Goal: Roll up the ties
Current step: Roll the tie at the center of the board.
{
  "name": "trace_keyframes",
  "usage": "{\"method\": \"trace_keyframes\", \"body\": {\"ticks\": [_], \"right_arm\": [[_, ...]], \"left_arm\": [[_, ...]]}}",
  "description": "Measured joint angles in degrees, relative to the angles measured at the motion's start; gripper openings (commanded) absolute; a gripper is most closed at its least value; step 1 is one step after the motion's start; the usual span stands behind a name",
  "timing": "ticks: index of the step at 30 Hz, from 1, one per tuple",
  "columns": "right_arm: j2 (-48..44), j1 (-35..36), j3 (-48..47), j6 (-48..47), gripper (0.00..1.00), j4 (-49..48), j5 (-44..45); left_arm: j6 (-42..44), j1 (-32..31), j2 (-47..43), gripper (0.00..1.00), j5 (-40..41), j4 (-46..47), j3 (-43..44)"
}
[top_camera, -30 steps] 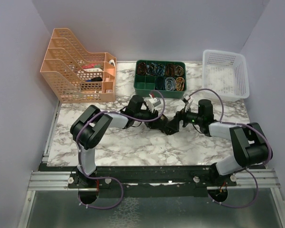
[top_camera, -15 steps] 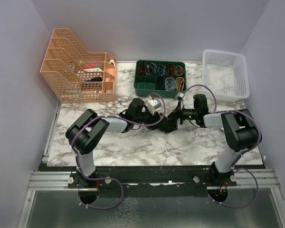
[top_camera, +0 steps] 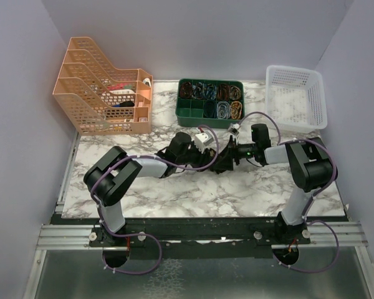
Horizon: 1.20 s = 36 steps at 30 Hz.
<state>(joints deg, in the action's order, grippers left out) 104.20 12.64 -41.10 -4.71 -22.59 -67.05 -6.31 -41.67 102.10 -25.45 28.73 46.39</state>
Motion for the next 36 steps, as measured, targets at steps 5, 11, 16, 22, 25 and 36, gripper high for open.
{"method": "trace_keyframes", "body": {"ticks": [5,11,16,22,25,36], "right_arm": [[1.8,0.2,-1.4,-0.4,0.77,0.7,-2.9],[2.0,0.8,-2.6,-2.0,0.68,2.2,-4.0],[3.1,0.8,-4.1,-4.2,0.64,3.8,-5.1],[3.8,1.6,-5.3,-8.5,0.61,7.8,-6.4],[4.2,1.9,-6.3,-11.1,0.48,10.1,-6.6],[8.3,1.9,-15.3,-28.8,0.04,30.9,-10.0]], "left_arm": [[0.0,-0.4,-0.1,0.0,1.1,1.4,-0.8],[0.0,-0.5,-0.9,0.0,1.6,2.5,-2.0],[0.0,-0.5,-0.9,0.0,1.9,3.3,-2.5],[0.0,-0.5,-0.9,0.0,2.0,3.8,-2.8],[0.0,-0.5,-0.9,0.0,2.0,3.9,-3.1],[-0.1,-0.3,-1.0,0.0,2.8,3.9,-3.5]]}}
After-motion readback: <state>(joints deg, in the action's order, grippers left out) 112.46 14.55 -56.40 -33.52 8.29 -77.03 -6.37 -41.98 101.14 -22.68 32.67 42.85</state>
